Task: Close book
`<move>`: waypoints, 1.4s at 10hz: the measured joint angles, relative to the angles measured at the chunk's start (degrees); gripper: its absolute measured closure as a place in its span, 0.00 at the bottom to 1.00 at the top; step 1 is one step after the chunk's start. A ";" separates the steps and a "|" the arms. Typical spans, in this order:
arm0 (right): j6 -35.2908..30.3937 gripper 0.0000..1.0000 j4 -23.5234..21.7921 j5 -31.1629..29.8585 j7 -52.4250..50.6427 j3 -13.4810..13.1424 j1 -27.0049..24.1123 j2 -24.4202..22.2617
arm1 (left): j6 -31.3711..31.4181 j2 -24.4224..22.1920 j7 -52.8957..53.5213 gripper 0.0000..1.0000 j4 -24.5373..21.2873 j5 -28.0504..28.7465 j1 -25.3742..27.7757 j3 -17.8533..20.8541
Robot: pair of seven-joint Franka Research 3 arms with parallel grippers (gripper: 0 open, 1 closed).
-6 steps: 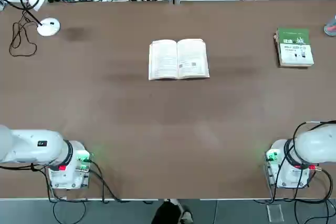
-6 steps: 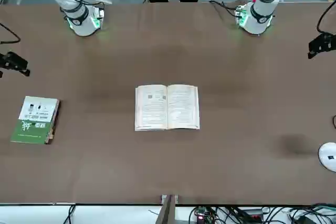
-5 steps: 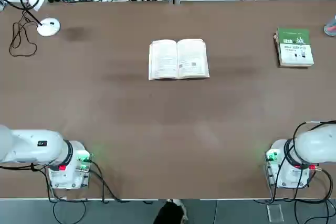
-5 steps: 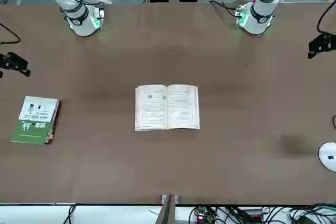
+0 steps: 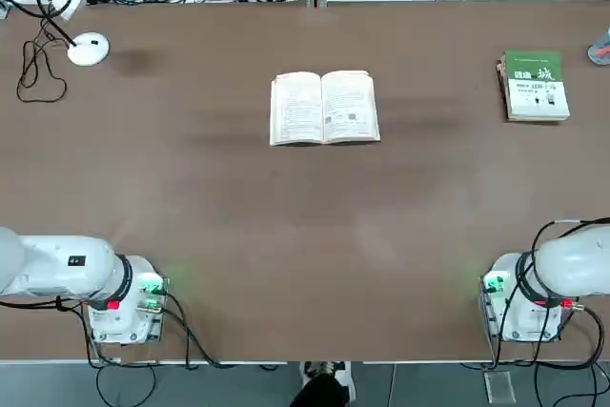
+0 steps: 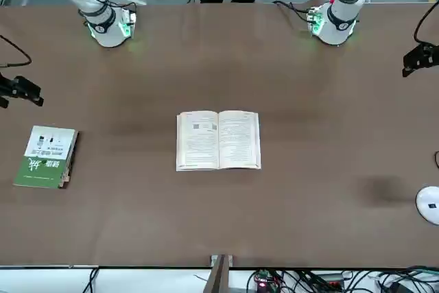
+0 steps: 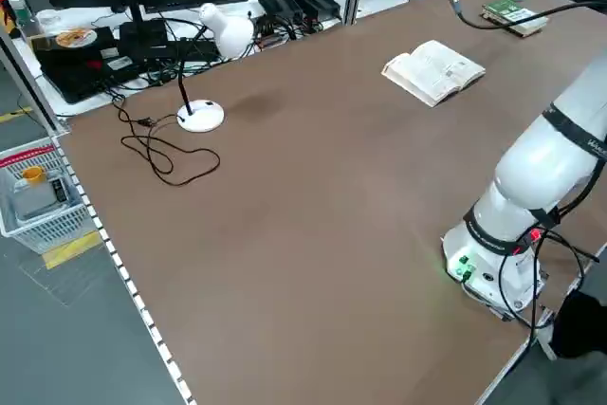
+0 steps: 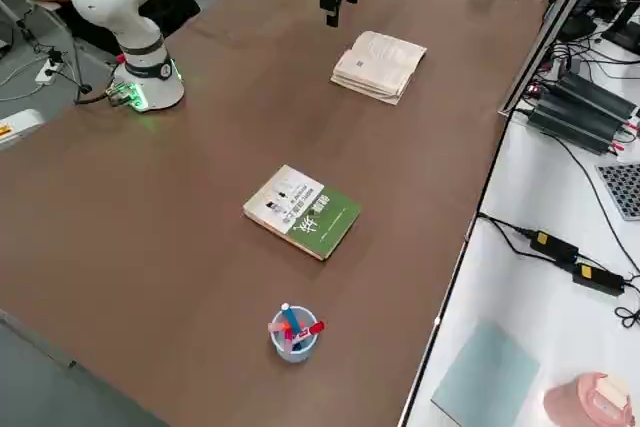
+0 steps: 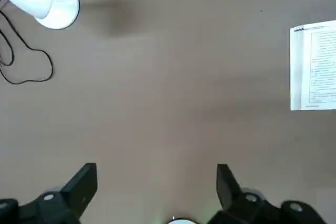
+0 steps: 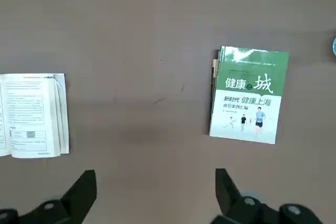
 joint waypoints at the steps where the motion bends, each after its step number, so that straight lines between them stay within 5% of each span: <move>1: 0.09 0.00 0.00 0.00 0.00 0.01 0.00 0.11 | 0.01 0.33 0.09 0.00 0.66 0.48 -0.08 -0.05; 9: 1.29 0.01 -0.06 0.00 0.00 0.32 0.18 0.91 | 0.00 7.61 0.61 0.00 7.80 0.99 -2.92 -2.50; 14: 4.05 0.13 -0.25 0.02 0.02 0.58 0.78 4.52 | 0.95 12.26 1.35 0.00 9.27 0.99 -5.67 -5.15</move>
